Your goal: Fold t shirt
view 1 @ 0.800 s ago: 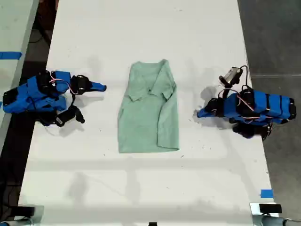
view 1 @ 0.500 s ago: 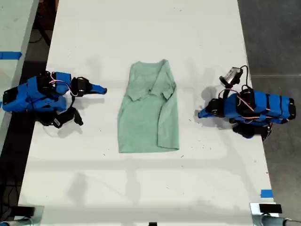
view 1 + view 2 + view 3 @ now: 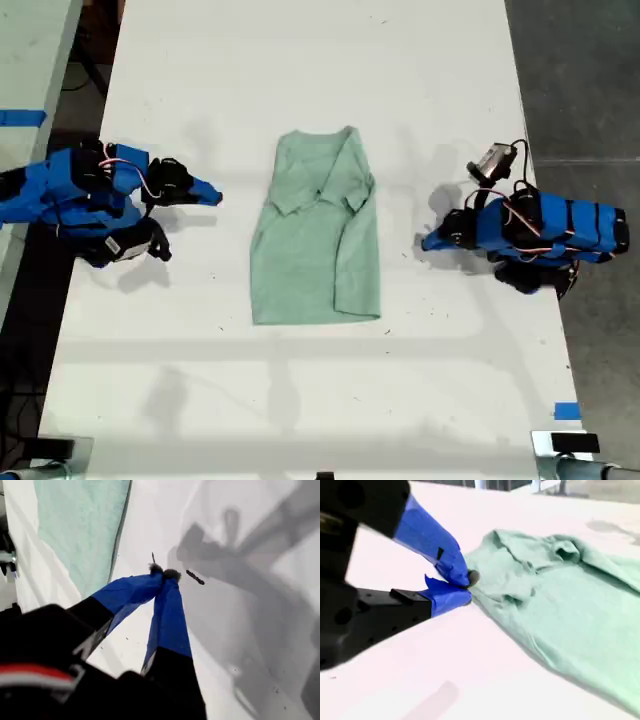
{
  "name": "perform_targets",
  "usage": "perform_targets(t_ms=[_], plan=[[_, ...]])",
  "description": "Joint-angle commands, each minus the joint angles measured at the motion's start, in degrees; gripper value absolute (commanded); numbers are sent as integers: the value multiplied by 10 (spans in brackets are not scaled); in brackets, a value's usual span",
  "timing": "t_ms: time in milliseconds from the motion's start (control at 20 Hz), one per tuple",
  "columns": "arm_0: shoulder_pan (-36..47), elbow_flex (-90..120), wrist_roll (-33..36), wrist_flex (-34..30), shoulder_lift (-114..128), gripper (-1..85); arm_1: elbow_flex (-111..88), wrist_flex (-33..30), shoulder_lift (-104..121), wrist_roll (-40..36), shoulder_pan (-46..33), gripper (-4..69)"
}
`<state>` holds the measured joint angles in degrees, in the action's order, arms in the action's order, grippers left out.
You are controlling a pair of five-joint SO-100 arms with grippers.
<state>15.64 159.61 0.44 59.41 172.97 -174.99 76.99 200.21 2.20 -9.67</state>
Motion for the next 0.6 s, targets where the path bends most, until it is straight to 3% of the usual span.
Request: perform_targets(t_ms=[0, 50, 100, 550], plan=[[-110, -408, -85, 143, -462, 57, -24, 6, 6, 2, 0, -2], [-138, -508, -92, 181, -553, 227, -24, 6, 6, 3, 3, -2], [-157, -586, -111, 217, -623, 291, -24, 6, 6, 3, 3, -2], [-182, -627, -235, 156, -817, 286, -23, 9, 6, 0, 5, -3]])
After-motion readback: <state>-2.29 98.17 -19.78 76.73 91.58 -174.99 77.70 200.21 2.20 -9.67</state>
